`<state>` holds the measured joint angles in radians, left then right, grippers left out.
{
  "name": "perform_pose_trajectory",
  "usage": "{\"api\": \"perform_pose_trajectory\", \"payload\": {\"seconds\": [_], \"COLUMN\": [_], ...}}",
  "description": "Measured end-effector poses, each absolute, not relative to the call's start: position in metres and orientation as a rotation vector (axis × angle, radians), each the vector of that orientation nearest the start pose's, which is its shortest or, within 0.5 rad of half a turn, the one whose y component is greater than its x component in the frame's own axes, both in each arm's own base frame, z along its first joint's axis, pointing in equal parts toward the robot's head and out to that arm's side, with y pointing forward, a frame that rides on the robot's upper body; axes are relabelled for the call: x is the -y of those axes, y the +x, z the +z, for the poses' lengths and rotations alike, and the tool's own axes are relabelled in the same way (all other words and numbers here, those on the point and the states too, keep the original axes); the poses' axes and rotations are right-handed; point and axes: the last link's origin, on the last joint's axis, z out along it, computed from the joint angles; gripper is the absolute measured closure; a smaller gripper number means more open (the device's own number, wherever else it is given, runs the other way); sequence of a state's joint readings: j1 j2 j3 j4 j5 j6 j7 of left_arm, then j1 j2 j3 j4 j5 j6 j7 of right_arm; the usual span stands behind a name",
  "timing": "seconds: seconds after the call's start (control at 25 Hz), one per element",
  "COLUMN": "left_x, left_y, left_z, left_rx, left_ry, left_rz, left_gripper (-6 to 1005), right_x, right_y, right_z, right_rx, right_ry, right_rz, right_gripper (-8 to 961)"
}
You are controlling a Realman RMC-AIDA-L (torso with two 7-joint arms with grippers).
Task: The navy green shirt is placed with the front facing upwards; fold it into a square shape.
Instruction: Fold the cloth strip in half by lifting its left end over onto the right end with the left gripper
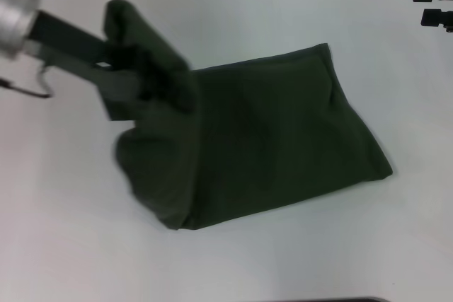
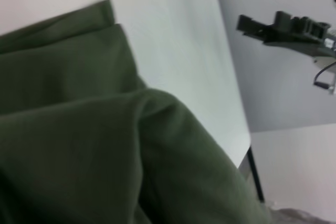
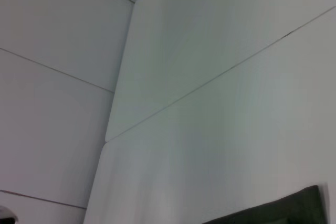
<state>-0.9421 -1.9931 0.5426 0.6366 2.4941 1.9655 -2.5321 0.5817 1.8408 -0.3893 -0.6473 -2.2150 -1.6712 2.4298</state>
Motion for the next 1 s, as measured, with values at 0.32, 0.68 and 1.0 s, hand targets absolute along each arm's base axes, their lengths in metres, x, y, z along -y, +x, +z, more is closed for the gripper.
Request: {"api": "perform_pose_trajectory", "payload": {"seconds": [0.32, 0.68, 1.0], "left_x": [-0.361, -0.361, -0.359], "left_y": [-0.13, -0.118, -0.115], "left_z": [-0.021, -0.06, -0.076], "left_rx": [1.987, 2.089, 2.144], "left_ry": [-2.849, -2.779, -2.737], "left_rz": [-0.201, -0.349, -0.421], "left_gripper": [834, 808, 785], "right_x": [-0.352, -0.352, -0.353], "right_y": [0.302, 0.301, 0.302], "right_z": [0.114, 0.114, 0.112], "right_rx": [-1.927, -1.926, -1.925], "right_ry": [-2.112, -2.113, -2.11], "right_rz": [0.769, 0.776, 0.782], "right_gripper": [221, 222, 222]}}
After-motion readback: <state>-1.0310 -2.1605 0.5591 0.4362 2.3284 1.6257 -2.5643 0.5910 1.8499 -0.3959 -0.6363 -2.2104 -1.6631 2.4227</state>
